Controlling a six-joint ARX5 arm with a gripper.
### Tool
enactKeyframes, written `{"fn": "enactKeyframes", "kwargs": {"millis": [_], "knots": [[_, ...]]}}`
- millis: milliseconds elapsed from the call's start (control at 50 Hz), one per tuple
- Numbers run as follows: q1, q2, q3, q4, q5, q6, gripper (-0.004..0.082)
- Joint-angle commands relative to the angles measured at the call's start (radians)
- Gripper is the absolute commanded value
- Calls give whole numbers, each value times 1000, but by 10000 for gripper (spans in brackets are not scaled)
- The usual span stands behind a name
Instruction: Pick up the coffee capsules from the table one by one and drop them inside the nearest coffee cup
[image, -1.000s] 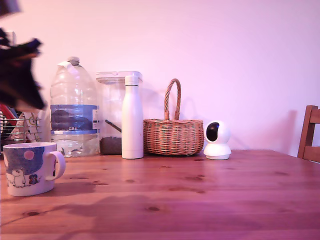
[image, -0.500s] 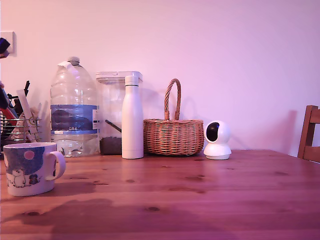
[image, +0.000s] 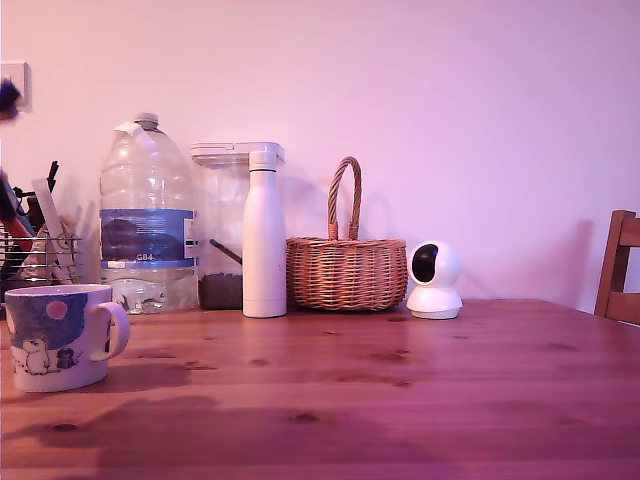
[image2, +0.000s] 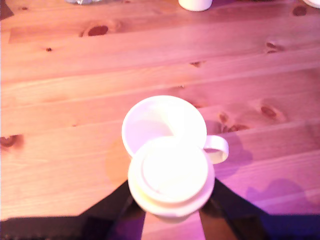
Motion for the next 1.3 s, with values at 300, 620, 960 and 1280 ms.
{"fn": "enactKeyframes", "kwargs": {"millis": [300, 620, 960, 1280], "knots": [[5, 191, 129, -14, 18, -2, 201], [11, 355, 311, -157, 62, -1, 201], [18, 520, 498, -319, 62, 5, 201], [27, 615, 542, -366, 62, 6, 201]]}}
